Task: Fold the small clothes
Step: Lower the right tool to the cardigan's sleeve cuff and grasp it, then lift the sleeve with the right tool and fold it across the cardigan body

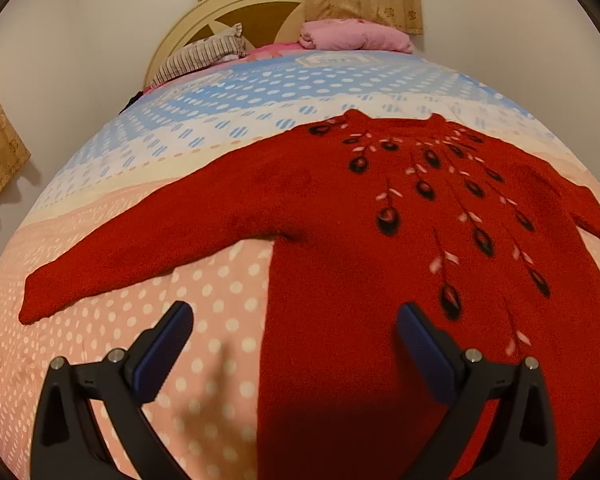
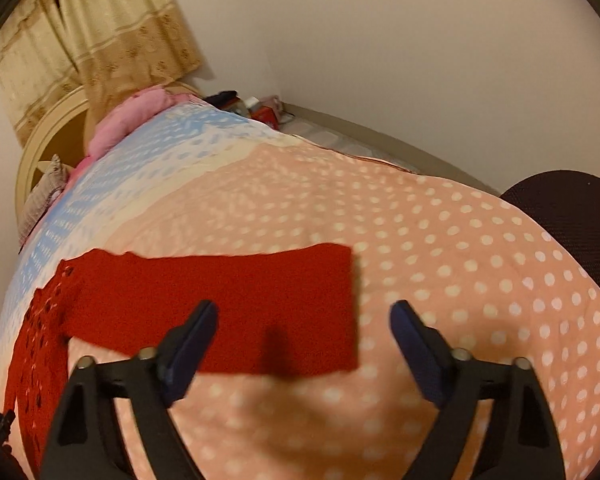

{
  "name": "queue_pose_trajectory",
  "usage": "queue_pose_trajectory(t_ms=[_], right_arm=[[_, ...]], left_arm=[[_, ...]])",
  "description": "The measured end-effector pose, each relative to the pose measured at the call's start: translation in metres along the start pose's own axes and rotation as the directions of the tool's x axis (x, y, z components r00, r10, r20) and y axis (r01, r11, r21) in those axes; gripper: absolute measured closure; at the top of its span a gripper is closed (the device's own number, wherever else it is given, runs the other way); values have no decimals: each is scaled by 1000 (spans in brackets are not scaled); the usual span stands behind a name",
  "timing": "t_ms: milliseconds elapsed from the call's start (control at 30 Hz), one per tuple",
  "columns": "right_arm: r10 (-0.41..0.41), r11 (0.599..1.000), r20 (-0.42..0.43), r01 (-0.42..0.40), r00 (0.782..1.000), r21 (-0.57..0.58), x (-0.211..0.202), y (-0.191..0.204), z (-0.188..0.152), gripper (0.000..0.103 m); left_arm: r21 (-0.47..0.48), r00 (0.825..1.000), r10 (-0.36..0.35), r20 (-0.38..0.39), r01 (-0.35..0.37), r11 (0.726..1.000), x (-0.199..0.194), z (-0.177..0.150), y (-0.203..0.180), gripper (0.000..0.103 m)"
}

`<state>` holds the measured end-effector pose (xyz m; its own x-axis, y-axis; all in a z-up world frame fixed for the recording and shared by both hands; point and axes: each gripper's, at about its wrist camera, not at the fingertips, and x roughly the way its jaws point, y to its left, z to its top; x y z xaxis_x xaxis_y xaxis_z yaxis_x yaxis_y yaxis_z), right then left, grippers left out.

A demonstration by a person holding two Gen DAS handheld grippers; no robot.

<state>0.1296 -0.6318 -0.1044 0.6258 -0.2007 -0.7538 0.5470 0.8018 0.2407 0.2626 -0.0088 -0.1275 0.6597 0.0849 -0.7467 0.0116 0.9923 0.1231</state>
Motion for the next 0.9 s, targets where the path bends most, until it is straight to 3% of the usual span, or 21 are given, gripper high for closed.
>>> queue_pose_trajectory(t_ms=[267, 333, 367, 433, 567, 900], right_arm=[[-3, 999, -90, 6, 996, 32, 34, -14, 6, 36], [5, 1000, -118, -5, 993, 6, 43, -10, 3, 69], [20, 1000, -121, -21, 992, -10, 44, -6, 1, 74], [34, 999, -118, -37, 992, -25, 44, 1, 2, 92], [28, 997, -92, -35, 995, -67, 33, 18, 9, 93], [114, 980, 19, -110, 993, -165, -25, 97, 50, 94]], left_arm=[[-26, 999, 16, -29, -16, 1000, 22, 3, 9, 0], [-30, 999, 17, -36, -18, 999, 25, 1, 11, 0], [-32, 999, 15, -39, -16, 999, 26, 1, 11, 0], [-35, 999, 14, -39, -16, 999, 28, 0, 15, 0], [-52, 1000, 13, -27, -15, 999, 25, -1, 23, 0], [-103, 1000, 20, 20, -18, 995, 13, -2, 52, 0]])
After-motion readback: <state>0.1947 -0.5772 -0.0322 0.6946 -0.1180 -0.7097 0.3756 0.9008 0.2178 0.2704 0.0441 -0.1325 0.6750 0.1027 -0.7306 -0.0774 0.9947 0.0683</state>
